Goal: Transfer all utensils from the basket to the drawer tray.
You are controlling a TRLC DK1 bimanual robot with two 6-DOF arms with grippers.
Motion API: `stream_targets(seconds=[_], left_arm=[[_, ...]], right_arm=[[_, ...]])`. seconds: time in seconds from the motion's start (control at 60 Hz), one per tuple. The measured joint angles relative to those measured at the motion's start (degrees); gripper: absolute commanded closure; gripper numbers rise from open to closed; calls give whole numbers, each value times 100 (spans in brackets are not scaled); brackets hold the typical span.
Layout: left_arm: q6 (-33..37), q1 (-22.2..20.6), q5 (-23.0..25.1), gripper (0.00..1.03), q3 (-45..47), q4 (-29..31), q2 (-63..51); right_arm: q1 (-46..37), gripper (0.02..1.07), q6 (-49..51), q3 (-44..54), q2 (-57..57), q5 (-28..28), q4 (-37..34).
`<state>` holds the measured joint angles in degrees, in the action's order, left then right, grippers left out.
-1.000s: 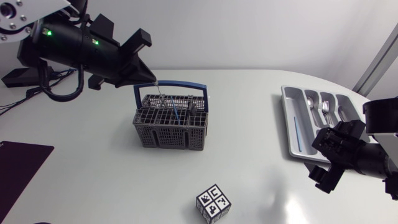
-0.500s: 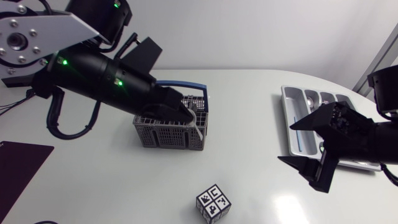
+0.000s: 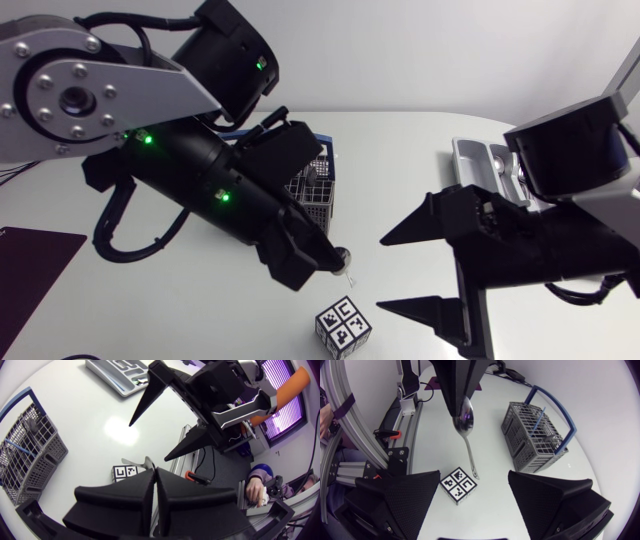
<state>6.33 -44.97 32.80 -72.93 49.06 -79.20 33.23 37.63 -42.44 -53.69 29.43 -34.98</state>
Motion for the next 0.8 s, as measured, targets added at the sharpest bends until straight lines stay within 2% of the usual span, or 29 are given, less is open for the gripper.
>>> stream_targets(seconds=[0.033, 0.317, 0.417, 0.517, 0.783, 0.8], left_arm=[[44, -44, 0, 100, -4, 50, -7], [278, -144, 144, 100, -74, 216, -74], [343, -144, 216, 100, -114, 282, -74], [424, -133, 280, 100, -151, 350, -74], [444, -118, 282, 99, -216, 433, -74], [446, -116, 284, 96, -225, 455, -74]], right_arm=[[61, 17, -11, 0, -85, 72, 57], [518, 66, -42, -76, -557, 385, 378], [538, 75, -42, -120, -603, 402, 400], [581, 93, -42, -125, -634, 409, 409], [610, 99, -42, -125, -671, 468, 393], [610, 99, -42, -125, -671, 468, 393]])
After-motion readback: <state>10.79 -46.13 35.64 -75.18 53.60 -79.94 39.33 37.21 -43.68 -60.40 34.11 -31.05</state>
